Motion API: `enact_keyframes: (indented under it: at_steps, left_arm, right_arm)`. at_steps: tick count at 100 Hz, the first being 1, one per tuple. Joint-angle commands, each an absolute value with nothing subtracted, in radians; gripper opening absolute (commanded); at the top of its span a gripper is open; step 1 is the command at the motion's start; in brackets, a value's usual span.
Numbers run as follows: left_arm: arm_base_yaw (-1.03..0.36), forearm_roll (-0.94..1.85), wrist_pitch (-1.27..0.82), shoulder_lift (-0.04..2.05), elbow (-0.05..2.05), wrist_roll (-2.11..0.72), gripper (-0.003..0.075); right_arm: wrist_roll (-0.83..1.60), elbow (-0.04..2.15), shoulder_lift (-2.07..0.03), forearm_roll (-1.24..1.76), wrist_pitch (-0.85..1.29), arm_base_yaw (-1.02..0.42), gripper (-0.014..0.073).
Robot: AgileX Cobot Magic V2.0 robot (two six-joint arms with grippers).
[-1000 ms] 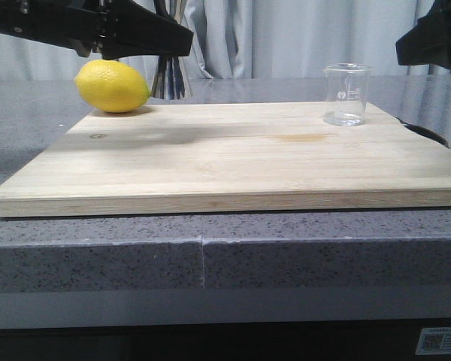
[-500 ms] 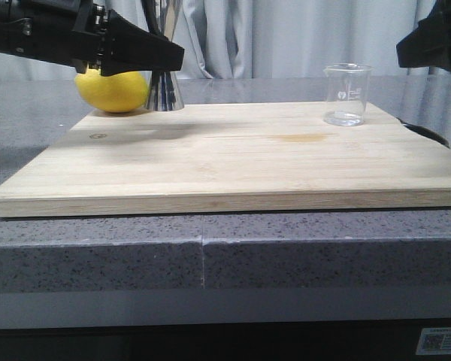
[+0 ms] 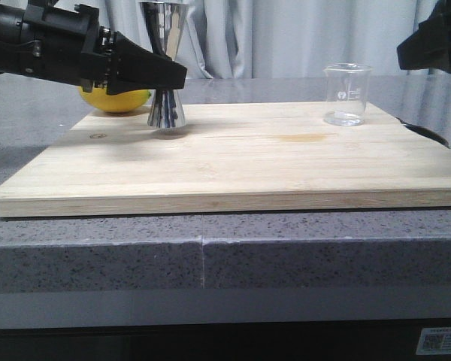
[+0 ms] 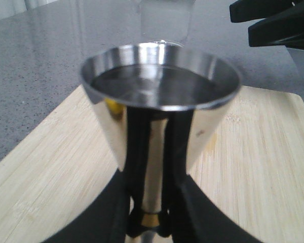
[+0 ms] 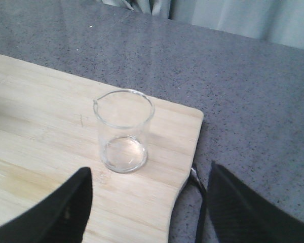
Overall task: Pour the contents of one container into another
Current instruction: 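Lower the held jigger onto the board beside the lemon with the left gripper, then open the left gripper and pull it back from the jigger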
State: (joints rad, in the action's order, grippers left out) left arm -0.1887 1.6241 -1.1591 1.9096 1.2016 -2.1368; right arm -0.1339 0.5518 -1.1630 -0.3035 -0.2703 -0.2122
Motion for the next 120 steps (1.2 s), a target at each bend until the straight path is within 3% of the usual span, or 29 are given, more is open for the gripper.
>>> enact_keyframes:
  at_steps: [1,120]
  left_arm:
    - [-0.188,1.711,-1.268,1.859,1.225,-2.141,0.0042]
    - [-0.202,1.723,-1.268,1.859,1.161,-2.186,0.0042]
  right_arm:
    - [-0.134,0.577,-1.137,-0.298,-0.336,-0.212,0.0440]
    - [-0.134,0.577,-1.137,-0.298,-0.334,-0.212,0.0440]
